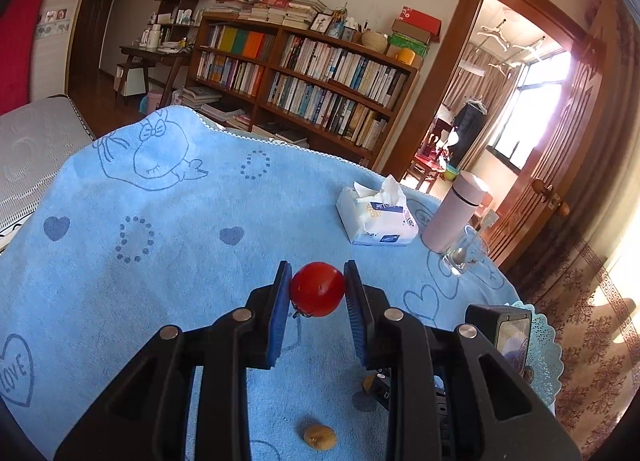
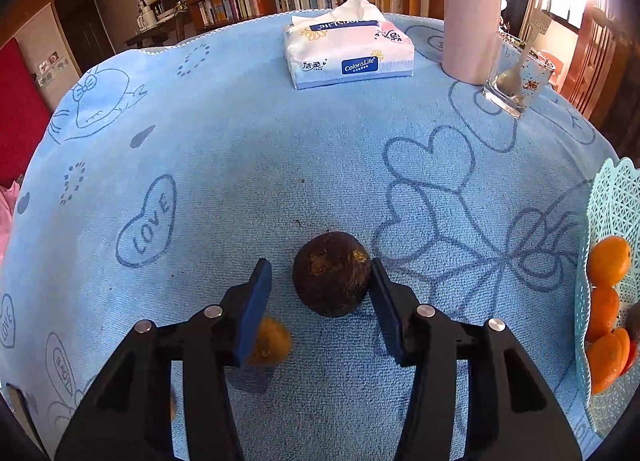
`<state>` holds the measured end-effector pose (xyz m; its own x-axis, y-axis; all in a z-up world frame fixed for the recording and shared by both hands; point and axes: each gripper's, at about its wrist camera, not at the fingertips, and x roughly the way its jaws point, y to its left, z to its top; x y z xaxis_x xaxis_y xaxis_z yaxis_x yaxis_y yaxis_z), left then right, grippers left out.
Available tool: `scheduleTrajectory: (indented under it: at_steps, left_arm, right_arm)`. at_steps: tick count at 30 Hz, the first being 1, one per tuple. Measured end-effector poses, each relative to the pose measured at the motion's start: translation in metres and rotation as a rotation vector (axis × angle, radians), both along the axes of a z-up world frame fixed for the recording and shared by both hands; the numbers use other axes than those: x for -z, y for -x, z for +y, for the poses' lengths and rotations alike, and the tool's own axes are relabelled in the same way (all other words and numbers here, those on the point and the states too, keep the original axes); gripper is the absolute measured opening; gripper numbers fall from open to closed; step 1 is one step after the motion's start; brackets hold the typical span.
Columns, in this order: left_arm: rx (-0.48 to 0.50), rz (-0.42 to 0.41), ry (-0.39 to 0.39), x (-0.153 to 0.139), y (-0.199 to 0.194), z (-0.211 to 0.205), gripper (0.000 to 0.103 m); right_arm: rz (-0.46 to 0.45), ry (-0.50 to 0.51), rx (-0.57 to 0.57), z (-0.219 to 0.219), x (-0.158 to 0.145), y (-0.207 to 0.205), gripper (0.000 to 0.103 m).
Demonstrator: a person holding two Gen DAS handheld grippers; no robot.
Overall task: Organize fruits
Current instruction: 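Grasp the dark brown fruit with the right tool while the left tool holds the tomato, then carry the dark brown fruit into the basket and open the right tool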
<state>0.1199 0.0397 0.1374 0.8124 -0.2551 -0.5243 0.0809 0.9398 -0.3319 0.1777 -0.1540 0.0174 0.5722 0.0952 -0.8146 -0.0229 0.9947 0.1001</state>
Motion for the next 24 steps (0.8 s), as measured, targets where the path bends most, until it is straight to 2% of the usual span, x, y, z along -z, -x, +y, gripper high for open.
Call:
scheduleTrajectory:
  at_steps: [2,5,13,24]
  left_arm:
    - [0.003,0.006,0.000,0.002,-0.001,-0.001,0.027]
    - [0.007,0.010,0.000,0.003,-0.001,-0.002,0.027]
    - [0.027,0.007,-0.005,0.003,0.001,-0.008,0.027]
    - [0.057,-0.001,-0.012,0.002,0.007,-0.018,0.027]
  right_arm:
    - [-0.005,0.021,0.005,-0.001,0.000,0.002,0.039]
    - [-0.005,0.007,0.008,-0.004,-0.003,0.004,0.039]
    - [-0.078,-0.009,0.041,-0.019,-0.030,0.026,0.039]
    - [-0.141,-0.088,0.214,-0.094,-0.059,0.064,0.039]
